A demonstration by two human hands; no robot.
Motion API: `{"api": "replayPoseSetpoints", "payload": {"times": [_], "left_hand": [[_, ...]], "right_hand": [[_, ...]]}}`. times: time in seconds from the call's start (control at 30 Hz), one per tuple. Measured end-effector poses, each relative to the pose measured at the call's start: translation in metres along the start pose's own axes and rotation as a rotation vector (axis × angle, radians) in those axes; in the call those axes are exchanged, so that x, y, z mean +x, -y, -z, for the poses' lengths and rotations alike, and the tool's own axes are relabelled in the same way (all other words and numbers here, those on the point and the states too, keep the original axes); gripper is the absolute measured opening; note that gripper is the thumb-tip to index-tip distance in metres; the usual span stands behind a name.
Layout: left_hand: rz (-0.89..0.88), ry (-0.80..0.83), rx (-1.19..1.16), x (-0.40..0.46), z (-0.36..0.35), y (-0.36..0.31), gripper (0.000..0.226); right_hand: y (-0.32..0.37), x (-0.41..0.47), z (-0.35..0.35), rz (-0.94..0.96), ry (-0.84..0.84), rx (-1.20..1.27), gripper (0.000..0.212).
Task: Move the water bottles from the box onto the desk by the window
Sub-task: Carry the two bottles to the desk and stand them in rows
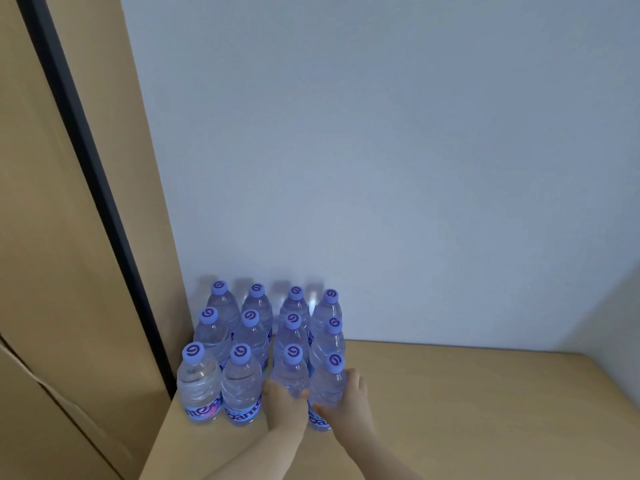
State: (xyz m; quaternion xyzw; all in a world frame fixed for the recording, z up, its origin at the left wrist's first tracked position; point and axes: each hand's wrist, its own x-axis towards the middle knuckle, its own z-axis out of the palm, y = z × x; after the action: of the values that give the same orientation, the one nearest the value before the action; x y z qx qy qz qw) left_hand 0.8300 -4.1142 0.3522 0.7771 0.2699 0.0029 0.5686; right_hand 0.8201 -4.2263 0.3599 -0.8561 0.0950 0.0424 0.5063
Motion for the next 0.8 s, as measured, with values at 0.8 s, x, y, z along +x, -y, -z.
{"api": "replayPoseSetpoints", "payload": {"times": [0.8], "left_hand": [[-0.108, 0.272, 0.281, 0.011, 0.037, 0.017, 0.045]], "right_hand": [[-0.001, -0.013, -0.002, -0.145, 0.08, -0.183, 0.03]]}}
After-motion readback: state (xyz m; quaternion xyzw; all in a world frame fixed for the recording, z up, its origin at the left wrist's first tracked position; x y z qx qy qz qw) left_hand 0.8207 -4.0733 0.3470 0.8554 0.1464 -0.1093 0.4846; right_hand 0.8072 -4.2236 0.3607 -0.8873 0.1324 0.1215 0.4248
